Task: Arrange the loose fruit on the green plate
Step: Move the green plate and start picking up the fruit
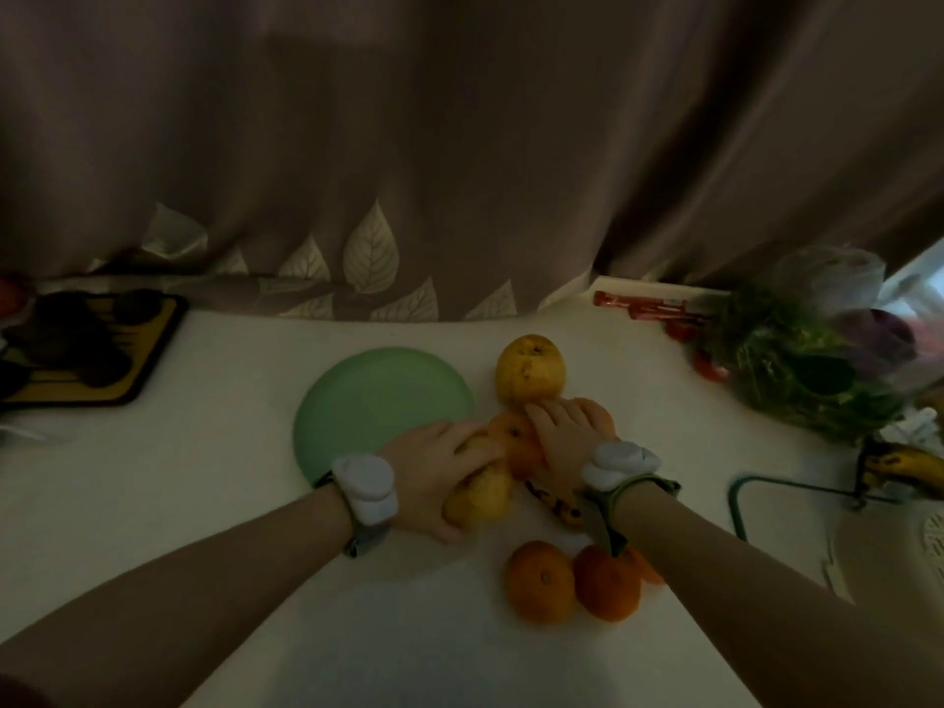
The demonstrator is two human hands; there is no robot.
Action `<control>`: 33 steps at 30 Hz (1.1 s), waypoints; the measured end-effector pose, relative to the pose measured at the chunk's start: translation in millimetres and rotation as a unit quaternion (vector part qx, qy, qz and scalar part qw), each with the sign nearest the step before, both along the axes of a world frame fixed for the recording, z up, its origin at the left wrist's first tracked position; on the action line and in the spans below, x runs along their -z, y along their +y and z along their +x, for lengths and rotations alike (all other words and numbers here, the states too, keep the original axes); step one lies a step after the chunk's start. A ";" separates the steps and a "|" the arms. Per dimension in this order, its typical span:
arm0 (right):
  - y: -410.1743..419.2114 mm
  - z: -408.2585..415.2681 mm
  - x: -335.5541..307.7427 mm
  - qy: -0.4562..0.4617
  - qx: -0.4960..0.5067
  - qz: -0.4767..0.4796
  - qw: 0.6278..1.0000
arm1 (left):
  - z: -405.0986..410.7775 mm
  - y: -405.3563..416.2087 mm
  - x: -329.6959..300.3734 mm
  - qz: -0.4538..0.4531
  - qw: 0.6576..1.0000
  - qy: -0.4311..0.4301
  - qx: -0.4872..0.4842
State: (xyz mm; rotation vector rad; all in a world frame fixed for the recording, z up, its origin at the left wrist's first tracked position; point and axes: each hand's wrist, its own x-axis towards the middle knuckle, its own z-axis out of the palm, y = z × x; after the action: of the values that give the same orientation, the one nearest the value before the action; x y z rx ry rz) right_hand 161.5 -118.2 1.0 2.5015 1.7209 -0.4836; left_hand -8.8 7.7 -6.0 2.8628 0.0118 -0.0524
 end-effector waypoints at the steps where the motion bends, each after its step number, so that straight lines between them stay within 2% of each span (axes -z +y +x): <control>1: 1.9 -2.0 1.7 0.000 -0.006 -0.013 1.000 | -5.5 6.8 -1.9 -0.010 0.999 -0.014 -0.041; 5: 14.3 -5.1 4.7 -0.023 -0.005 -0.066 0.998 | -21.3 33.2 5.9 -0.053 0.975 -0.029 -0.214; 7: 22.0 -5.3 5.0 -0.014 -0.002 -0.089 0.996 | -25.2 38.1 10.4 -0.122 0.944 -0.030 -0.305; 9: 28.4 -6.2 6.3 -0.012 0.000 -0.101 0.995 | -26.5 39.5 15.3 -0.160 0.920 -0.036 -0.357; 18: 37.9 -6.2 12.9 0.019 0.055 -0.115 0.992 | -14.2 44.4 23.4 -0.161 0.892 -0.035 -0.422; 21: 39.5 -9.0 12.0 0.037 0.094 -0.071 0.992 | -17.8 57.8 21.3 -0.144 0.890 -0.019 -0.432; 24: 42.2 -20.3 -2.0 0.071 0.176 0.048 0.981 | -25.3 75.4 13.6 -0.092 0.891 -0.016 -0.445; 26: 48.0 -29.7 -15.3 0.115 0.177 0.102 0.972 | -31.7 88.3 9.5 -0.081 0.890 -0.007 -0.448; 29: 65.2 -44.9 -26.8 0.169 0.152 0.129 0.965 | -43.1 101.3 10.3 -0.109 0.889 0.012 -0.444; 33: 88.1 -70.7 -21.5 0.200 0.155 0.095 0.963 | -48.4 98.8 18.5 -0.097 0.907 0.040 -0.407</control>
State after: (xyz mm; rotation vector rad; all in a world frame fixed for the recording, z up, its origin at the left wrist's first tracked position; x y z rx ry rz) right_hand 90.8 -30.0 22.6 3.0006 1.5477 -0.9487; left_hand -57.3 106.5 -24.5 2.4288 1.1288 -0.0006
